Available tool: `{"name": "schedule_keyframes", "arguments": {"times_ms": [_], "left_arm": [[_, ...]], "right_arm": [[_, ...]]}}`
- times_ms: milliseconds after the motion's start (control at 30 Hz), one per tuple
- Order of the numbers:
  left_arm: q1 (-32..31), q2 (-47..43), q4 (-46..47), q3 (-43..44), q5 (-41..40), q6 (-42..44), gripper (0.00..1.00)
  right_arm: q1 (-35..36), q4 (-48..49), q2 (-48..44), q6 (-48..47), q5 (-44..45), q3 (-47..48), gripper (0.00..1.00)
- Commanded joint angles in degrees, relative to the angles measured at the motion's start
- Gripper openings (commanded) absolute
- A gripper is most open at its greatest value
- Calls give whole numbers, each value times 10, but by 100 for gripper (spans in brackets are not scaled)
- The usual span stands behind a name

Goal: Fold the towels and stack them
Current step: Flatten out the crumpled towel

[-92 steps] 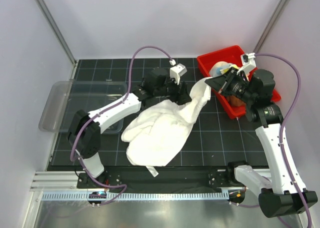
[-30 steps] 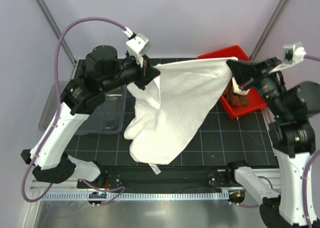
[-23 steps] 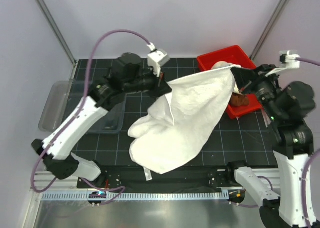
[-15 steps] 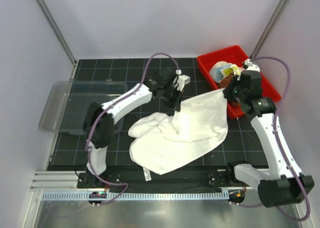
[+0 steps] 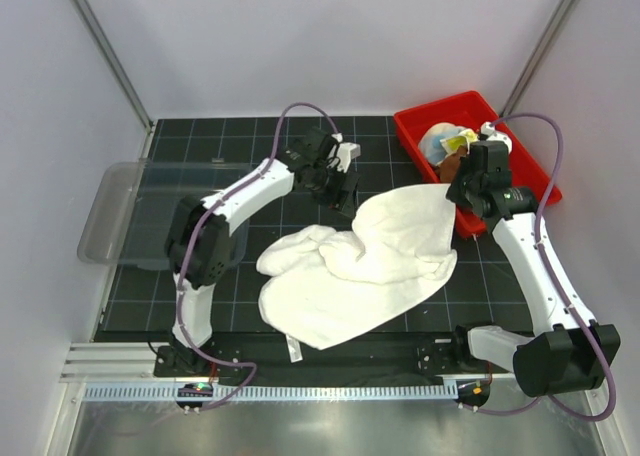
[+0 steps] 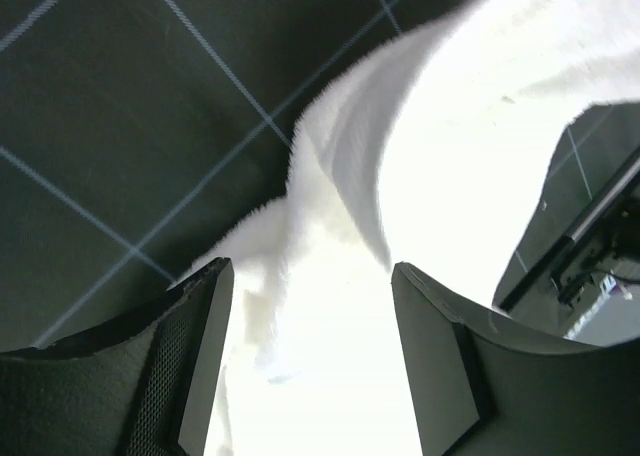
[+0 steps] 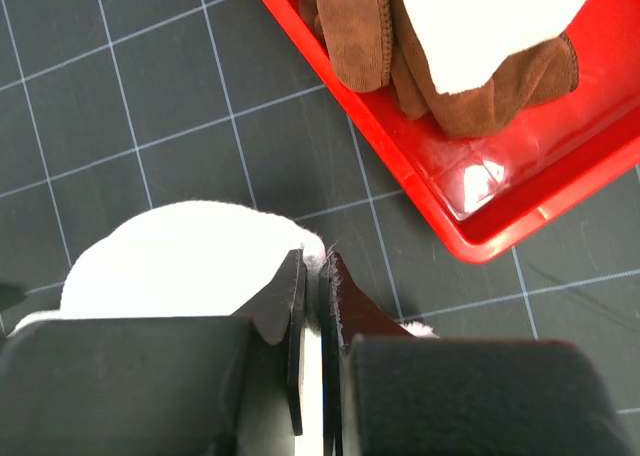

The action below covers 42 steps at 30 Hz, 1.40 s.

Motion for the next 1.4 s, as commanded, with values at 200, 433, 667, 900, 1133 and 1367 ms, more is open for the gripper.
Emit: {"name": "schedule_keyframes", "arguments": {"times_ms": [200, 433, 667, 900, 1133, 1367], "left_arm": [[-30, -166, 74, -109, -10, -35, 72], [-168, -212, 180, -190, -191, -14, 73], [-249, -207, 270, -242, -356, 53, 72], [-267, -190, 296, -263, -401, 45, 72], [-280, -191, 360, -297, -365, 33, 72], [-283, -177, 365, -303, -374, 19, 69]], "right_arm": [[-3, 38, -18, -1, -2, 11, 1], [-2, 40, -21, 1, -9, 7, 1], [-3, 43, -24, 5, -25, 14, 1], [-3, 44, -28, 8, -29, 13, 1], [-3, 50, -26, 10, -31, 6, 1], [-3, 55, -30, 11, -34, 4, 1]]}}
